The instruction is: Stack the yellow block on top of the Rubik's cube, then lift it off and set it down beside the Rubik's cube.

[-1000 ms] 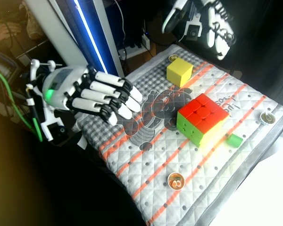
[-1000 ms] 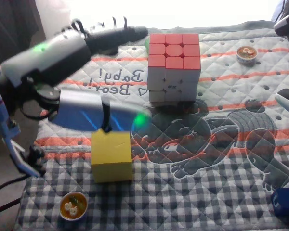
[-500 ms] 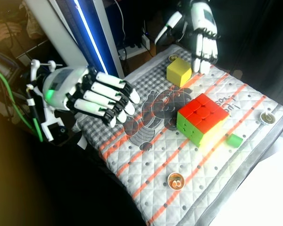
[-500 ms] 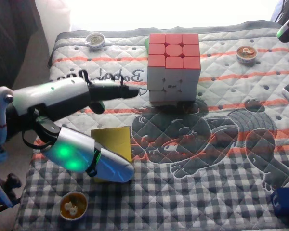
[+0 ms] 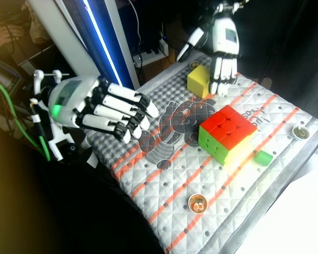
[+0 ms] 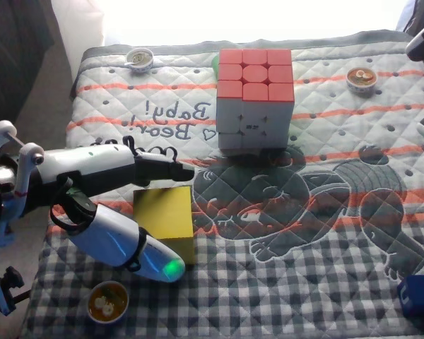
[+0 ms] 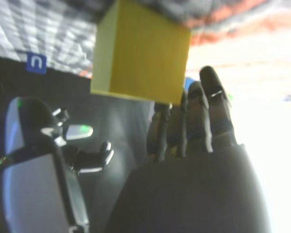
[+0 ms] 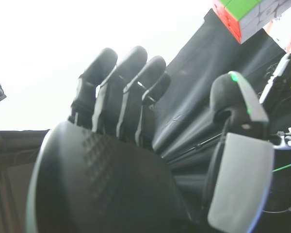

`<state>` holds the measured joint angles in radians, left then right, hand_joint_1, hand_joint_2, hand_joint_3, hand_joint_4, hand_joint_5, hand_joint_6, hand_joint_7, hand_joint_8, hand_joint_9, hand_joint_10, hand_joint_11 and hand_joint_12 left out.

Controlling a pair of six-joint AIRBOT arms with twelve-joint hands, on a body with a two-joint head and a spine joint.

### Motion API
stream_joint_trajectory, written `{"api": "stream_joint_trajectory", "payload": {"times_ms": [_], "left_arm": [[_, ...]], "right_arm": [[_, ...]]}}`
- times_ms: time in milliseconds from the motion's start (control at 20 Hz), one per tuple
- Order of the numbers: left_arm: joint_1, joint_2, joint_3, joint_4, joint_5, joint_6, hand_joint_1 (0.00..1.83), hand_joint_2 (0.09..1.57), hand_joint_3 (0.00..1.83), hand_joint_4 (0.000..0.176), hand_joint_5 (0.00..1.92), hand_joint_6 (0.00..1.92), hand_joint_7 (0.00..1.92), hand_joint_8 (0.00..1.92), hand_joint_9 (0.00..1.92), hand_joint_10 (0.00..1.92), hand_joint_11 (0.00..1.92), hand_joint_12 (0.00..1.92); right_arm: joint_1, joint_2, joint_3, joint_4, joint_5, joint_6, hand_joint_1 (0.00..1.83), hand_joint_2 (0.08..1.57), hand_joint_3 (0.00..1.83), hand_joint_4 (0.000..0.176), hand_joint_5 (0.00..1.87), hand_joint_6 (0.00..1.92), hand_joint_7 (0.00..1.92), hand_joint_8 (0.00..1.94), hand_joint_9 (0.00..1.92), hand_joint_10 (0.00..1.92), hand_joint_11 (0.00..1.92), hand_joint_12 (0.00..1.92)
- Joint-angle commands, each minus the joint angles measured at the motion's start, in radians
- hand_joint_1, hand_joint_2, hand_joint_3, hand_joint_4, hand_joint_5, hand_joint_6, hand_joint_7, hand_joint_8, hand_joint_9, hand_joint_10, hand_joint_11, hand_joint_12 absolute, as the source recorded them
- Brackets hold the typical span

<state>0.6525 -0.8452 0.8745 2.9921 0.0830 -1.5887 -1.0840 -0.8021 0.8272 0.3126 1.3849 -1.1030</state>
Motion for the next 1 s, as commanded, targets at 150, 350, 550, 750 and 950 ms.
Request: {"api": "stream_joint_trajectory", "payload": {"times_ms": [150, 350, 550, 750, 950], "left_arm": [[0.002, -0.018, 0.015, 0.02, 0.078, 0.001, 0.96, 1.02, 0.02, 0.0, 0.6, 0.05, 0.31, 0.01, 0.16, 0.01, 0.0, 0.82], [0.004, -0.011, 0.017, -0.018, 0.206, 0.0, 1.01, 1.27, 0.0, 0.0, 0.71, 1.38, 0.45, 0.01, 0.28, 0.02, 0.0, 0.87], [-0.002, 0.023, -0.009, -0.065, 0.395, 0.001, 1.02, 1.25, 0.0, 0.0, 0.73, 1.36, 0.53, 0.02, 0.39, 0.07, 0.0, 1.32], [-0.013, 0.069, -0.055, -0.058, 0.552, 0.0, 1.02, 1.22, 0.0, 0.0, 0.79, 1.29, 0.63, 0.02, 0.33, 0.43, 0.0, 1.43], [-0.079, 0.057, -0.043, -0.03, 0.647, 0.0, 0.95, 1.24, 0.0, 0.081, 0.75, 1.34, 0.67, 0.01, 0.4, 0.14, 0.0, 1.09]], "right_arm": [[0.006, 0.0, 0.005, -0.016, 0.136, 0.0, 1.1, 1.15, 0.14, 0.0, 0.67, 1.31, 0.6, 0.97, 0.49, 1.31, 0.23, 1.86], [0.004, 0.0, 0.005, -0.015, 0.137, 0.0, 1.09, 1.25, 0.0, 0.0, 0.72, 1.37, 0.69, 0.91, 0.55, 1.26, 0.28, 1.85], [0.003, 0.0, 0.005, -0.013, 0.137, 0.0, 1.07, 1.26, 0.0, 0.0, 0.7, 1.4, 0.74, 1.08, 0.55, 1.38, 0.19, 1.92], [0.001, 0.0, 0.006, -0.005, 0.137, 0.0, 1.06, 1.28, 0.0, 0.0, 0.67, 1.45, 0.71, 1.14, 0.5, 1.42, 0.12, 1.92], [-0.002, -0.004, 0.009, -0.001, 0.137, 0.0, 1.07, 1.27, 0.0, 0.0, 0.68, 1.43, 0.71, 1.1, 0.5, 1.39, 0.09, 1.92]]}}
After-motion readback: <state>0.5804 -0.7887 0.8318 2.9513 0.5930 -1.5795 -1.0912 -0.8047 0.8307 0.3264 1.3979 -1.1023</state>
